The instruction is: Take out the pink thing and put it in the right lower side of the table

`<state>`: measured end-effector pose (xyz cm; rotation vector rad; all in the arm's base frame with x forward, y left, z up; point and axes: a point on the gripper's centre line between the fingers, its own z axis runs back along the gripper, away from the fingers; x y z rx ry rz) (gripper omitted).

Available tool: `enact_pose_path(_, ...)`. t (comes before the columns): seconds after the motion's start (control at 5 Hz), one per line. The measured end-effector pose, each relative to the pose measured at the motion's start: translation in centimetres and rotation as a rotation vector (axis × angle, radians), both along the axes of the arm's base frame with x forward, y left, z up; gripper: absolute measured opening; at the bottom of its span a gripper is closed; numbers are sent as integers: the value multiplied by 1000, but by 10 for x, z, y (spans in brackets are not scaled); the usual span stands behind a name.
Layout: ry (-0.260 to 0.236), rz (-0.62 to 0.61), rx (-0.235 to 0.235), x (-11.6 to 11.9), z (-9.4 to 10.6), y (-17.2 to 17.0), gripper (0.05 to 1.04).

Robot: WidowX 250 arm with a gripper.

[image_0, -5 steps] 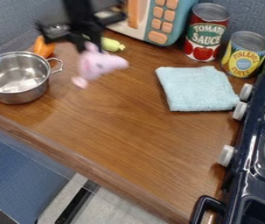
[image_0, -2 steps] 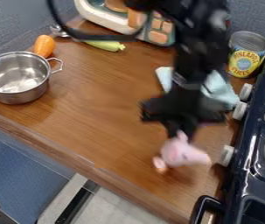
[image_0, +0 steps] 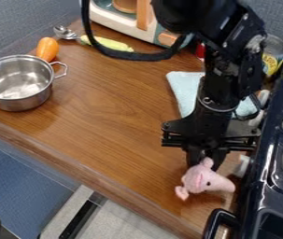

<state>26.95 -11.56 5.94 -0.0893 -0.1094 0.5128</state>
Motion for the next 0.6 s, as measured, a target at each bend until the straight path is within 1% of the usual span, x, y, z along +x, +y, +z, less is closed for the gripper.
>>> enact_pose_path(0.2,-5,35,46,2,3,7,588)
enact_pose_path(0.4,-50,51,19,9,31,9,888)
enact_pose_path(0.6,-145,82,-14,18,76,33,1008)
